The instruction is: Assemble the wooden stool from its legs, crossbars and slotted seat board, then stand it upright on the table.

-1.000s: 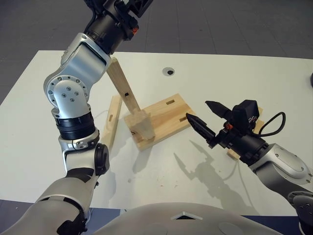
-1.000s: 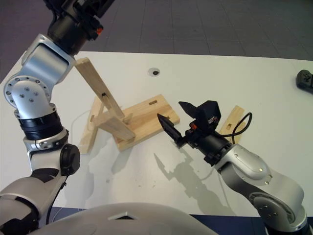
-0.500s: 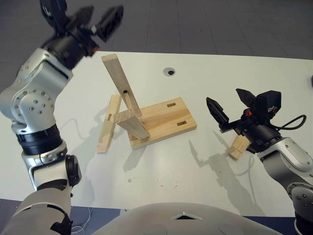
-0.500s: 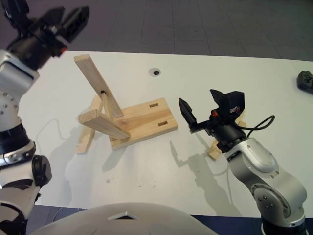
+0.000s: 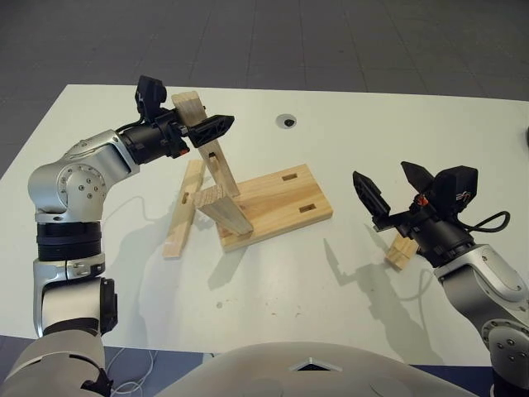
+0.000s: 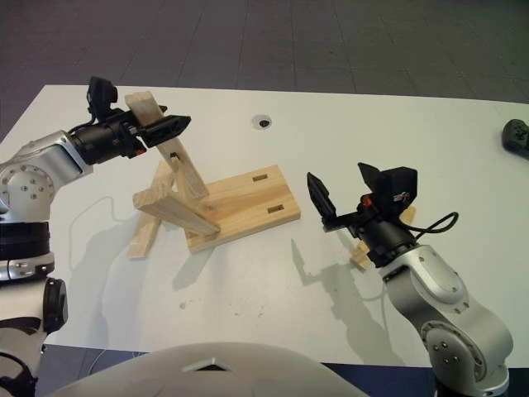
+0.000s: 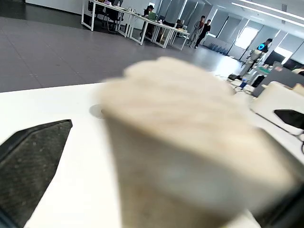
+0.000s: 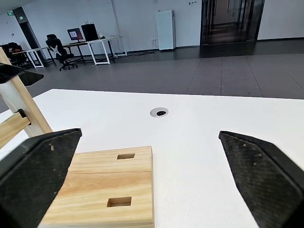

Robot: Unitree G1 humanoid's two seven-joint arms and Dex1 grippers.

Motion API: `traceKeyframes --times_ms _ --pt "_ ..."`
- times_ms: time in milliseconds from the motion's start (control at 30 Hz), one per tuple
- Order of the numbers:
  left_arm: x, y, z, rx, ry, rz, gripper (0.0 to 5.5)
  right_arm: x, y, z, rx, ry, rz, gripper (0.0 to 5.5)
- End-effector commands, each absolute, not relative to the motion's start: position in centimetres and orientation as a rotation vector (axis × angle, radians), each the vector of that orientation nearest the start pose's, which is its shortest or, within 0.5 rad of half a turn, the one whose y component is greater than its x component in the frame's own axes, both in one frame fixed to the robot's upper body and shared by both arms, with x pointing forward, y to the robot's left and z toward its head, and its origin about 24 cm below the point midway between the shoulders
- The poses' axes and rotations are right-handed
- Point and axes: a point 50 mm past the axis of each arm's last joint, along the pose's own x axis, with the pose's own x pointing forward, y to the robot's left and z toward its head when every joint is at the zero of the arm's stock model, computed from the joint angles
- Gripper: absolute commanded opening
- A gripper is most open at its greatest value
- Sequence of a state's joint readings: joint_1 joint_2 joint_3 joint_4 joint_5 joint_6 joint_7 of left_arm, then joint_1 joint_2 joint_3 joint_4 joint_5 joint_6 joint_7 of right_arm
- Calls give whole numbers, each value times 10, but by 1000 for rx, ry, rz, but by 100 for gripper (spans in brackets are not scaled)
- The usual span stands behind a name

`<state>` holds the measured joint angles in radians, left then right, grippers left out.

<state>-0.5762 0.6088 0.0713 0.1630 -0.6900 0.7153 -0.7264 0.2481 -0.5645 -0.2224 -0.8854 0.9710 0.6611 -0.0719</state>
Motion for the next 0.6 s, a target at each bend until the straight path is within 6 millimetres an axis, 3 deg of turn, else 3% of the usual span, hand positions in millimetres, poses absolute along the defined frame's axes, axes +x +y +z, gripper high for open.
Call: traceKeyframes --times_ms 33,167,333,433,600 --pt "348 175 170 -154 154 -892 540 180 -176 154 170 97 390 539" --pt "367 130 171 -148 141 -1026 540 184 -172 154 165 95 421 539" --pt "378 90 166 -114 158 -1129 540 188 -165 153 170 100 455 539" --pt "382 86 177 -110 109 -1141 540 188 -166 151 162 109 451 539" --pt "391 117 209 -233 -67 -948 540 192 -190 130 9 221 284 539"
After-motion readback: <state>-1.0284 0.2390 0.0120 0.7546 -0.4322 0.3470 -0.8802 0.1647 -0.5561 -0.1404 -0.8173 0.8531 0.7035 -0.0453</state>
